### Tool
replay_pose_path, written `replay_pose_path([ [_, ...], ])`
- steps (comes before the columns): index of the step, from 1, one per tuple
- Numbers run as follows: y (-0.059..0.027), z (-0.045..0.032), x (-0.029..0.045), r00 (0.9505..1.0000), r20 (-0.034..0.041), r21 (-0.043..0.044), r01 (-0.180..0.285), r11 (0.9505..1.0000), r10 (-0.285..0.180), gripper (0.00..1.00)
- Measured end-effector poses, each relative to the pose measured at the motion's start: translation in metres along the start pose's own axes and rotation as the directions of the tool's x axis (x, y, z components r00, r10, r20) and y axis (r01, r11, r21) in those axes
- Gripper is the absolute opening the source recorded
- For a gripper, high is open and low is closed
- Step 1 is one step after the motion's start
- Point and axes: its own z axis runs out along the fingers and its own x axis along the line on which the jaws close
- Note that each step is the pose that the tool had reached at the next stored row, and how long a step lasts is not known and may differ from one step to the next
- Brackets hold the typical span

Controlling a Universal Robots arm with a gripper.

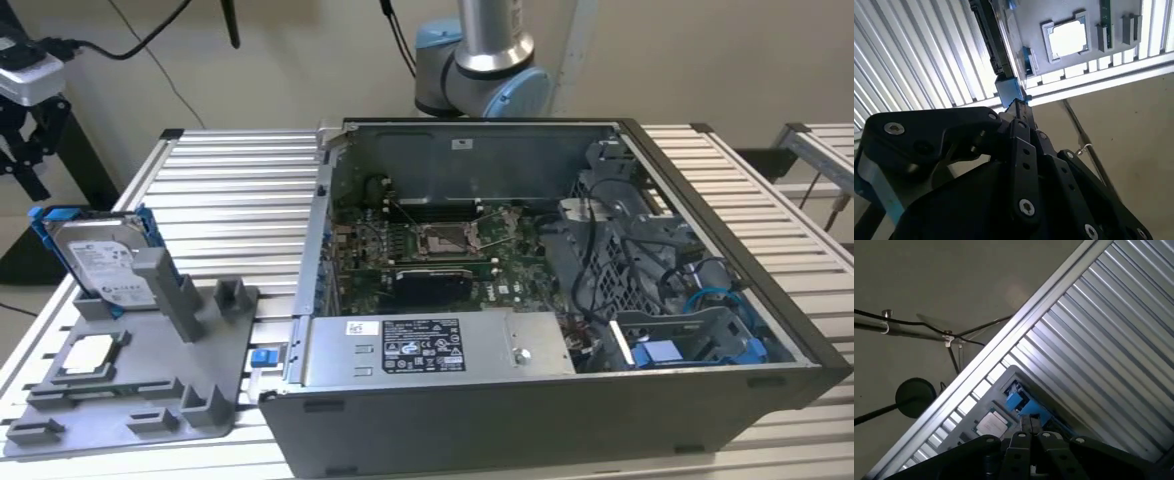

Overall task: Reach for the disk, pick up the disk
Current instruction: 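Pick up the disk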

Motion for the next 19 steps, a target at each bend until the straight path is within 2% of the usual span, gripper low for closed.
replay_pose_path([
  [6,0.0000,-0.0015,0.0000,0.9984,-0.0021,0.0001,0.057,0.9984,-0.057,0.00],
  [10,0.0001,-0.0021,0.0000,0.9934,-0.0047,-0.0002,0.115,0.9934,-0.115,0.00],
  [15,0.0001,-0.0025,0.0000,0.9823,-0.0077,-0.0006,0.187,0.9823,-0.187,0.00],
  [19,0.0001,-0.0025,0.0000,0.9692,-0.0101,-0.0011,0.246,0.9693,-0.246,0.00],
])
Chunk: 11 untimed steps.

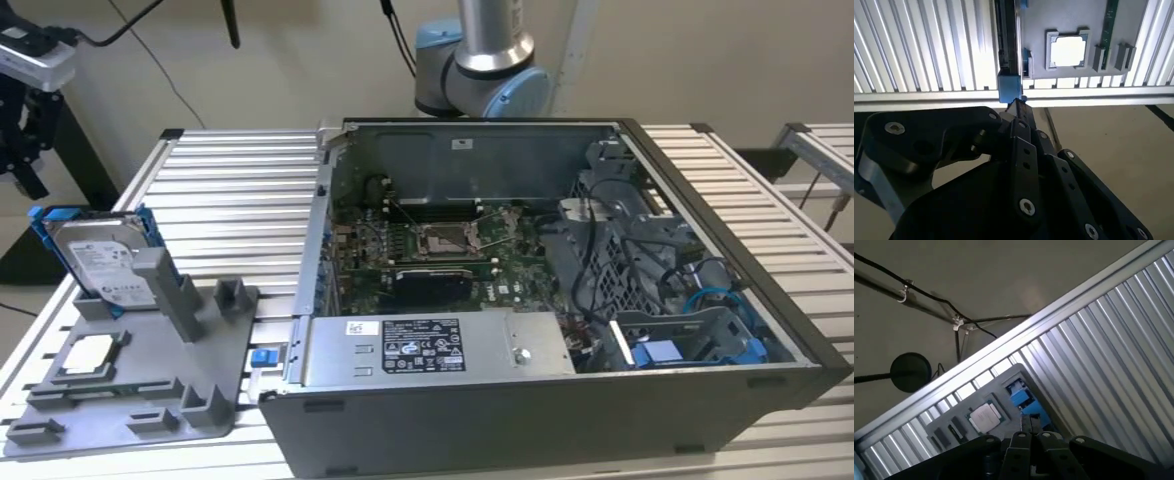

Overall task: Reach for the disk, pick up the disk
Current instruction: 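Pick up the disk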

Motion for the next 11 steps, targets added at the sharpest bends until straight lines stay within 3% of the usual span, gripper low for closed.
replay_pose_path([
  [3,0.0000,0.0000,0.0000,0.9985,-0.0023,0.0000,0.055,0.9985,-0.055,0.00],
  [7,0.0000,0.0000,0.0000,0.9925,-0.0050,-0.0001,0.122,0.9925,-0.122,0.00],
  [11,0.0000,0.0000,0.0000,0.9895,-0.0059,-0.0001,0.145,0.9895,-0.145,0.00],
])
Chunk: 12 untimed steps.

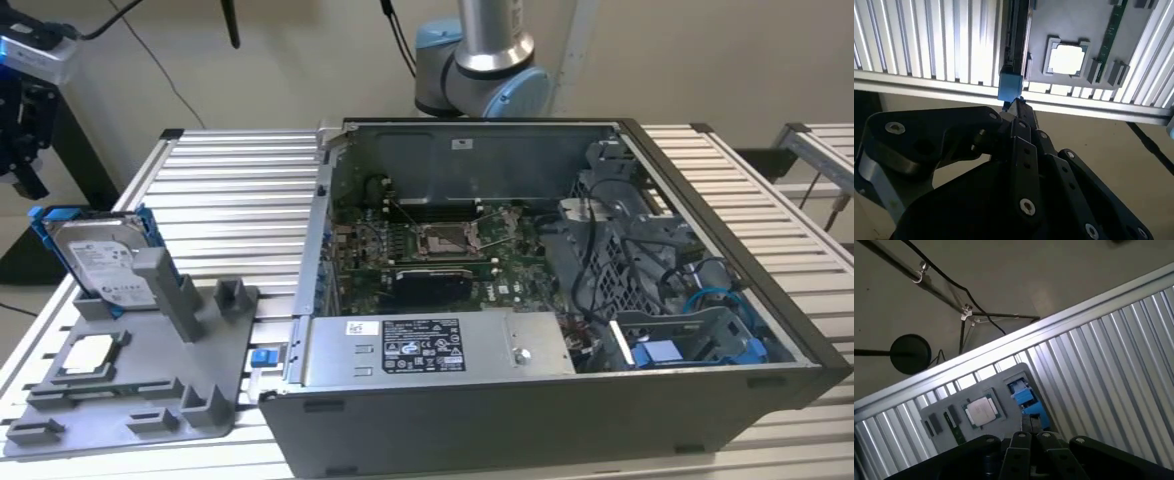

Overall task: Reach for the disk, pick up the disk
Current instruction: 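Pick up the disk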

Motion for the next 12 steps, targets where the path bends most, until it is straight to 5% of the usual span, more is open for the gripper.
replay_pose_path([
  [6,0.0000,0.0000,0.0000,0.9987,-0.0019,0.0005,0.050,0.9987,-0.050,0.00],
  [12,0.0000,-0.0001,0.0000,0.9899,-0.0026,0.0096,0.142,0.9899,-0.142,0.00],
])
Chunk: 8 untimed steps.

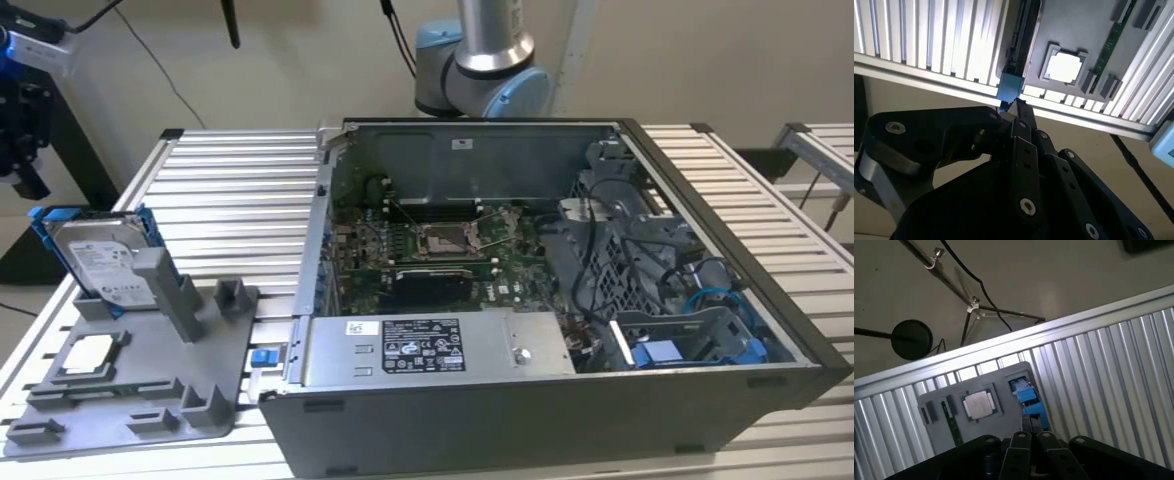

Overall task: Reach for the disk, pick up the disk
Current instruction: 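Pick up the disk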

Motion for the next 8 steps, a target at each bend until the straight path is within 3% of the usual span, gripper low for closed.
replay_pose_path([
  [6,0.0000,0.0003,0.0000,0.9973,-0.0005,0.0064,0.073,0.9973,-0.073,0.00],
  [8,0.0001,0.0008,0.0000,0.9951,0.0000,0.0125,0.099,0.9950,-0.099,0.00],
])
